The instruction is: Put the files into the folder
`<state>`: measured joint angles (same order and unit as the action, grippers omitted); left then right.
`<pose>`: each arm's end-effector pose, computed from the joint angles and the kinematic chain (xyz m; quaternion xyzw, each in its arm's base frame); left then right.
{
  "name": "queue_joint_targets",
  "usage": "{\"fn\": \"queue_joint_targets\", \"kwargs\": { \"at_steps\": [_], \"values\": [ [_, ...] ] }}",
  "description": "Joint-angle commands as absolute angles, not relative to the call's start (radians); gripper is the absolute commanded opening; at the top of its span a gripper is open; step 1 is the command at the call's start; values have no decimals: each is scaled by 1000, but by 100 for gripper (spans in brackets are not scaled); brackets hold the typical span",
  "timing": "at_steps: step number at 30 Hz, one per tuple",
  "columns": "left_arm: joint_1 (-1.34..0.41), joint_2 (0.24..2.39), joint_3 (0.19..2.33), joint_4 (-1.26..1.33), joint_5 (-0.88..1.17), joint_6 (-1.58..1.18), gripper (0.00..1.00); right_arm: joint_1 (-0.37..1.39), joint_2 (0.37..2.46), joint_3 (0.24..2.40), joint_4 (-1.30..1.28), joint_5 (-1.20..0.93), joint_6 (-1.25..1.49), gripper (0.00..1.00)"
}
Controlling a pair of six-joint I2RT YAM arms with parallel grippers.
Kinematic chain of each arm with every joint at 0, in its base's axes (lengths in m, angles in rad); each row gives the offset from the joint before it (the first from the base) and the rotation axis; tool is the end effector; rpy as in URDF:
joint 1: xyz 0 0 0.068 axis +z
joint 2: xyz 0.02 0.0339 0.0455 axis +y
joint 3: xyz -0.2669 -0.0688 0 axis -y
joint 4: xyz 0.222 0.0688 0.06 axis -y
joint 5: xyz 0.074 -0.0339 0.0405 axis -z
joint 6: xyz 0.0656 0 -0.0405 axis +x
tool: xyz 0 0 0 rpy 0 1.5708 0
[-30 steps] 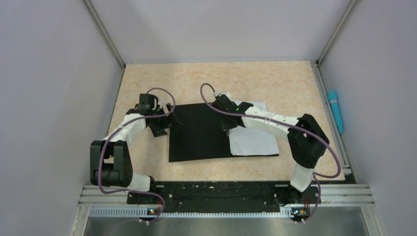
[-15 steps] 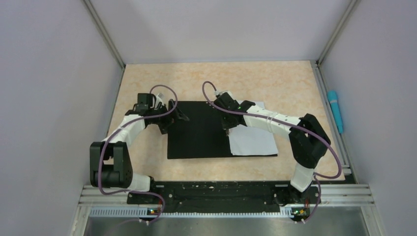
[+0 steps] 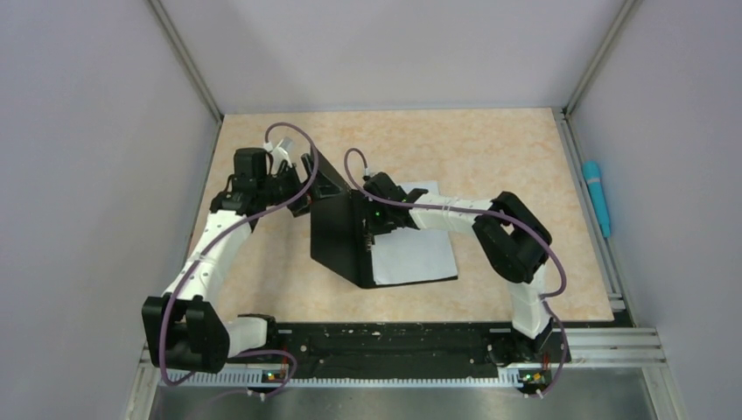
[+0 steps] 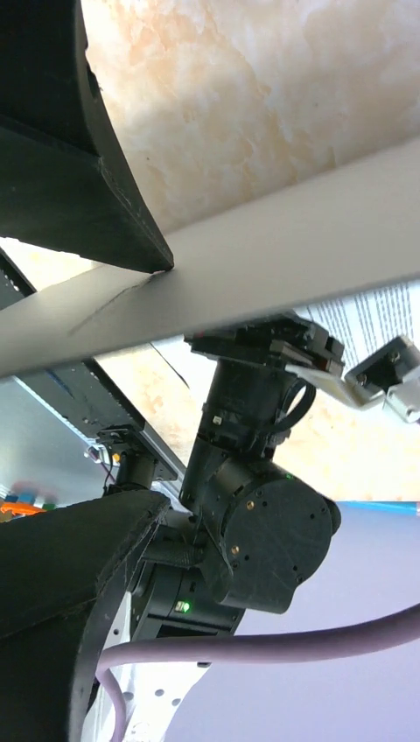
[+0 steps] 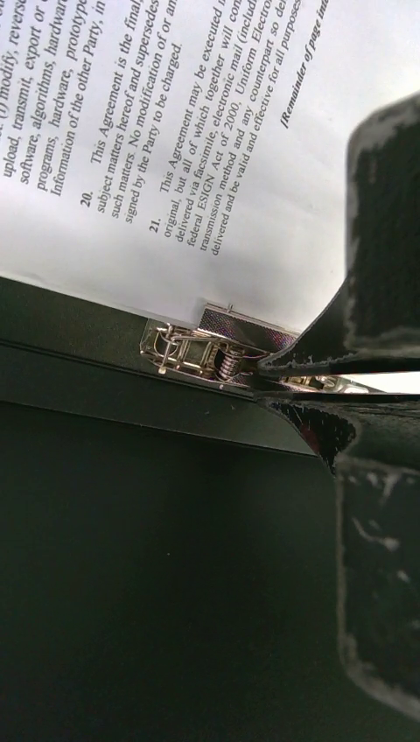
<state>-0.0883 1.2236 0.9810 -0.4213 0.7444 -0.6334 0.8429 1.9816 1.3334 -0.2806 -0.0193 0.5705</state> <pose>0.2505 -0.0668 0.2941 -0.0720 0.8494 -0.4499 0.2664 0.2807 0.3169 0.1602 -0.1319 0.9397 0.2118 0.2340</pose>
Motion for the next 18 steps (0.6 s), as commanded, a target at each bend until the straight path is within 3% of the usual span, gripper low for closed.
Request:
{"fn": "queue_joint_targets", "kwargs": {
  "at_steps": [1,3,7,18],
  "values": [
    [-120,1210,1049,-419,749,-639,99,863,1976,1380,-127,-125,667,8],
    [-145,1220,1074,-416,740,-643,99,852,1918,1351,-118,-112,677,23],
    [-216,1250,1123,-397,721,-649,99,790,1762,1245,-98,-119,707,37],
    [-486,1464,1257,-246,635,-703,99,624,1222,1023,-336,158,629,54]
  ]
}}
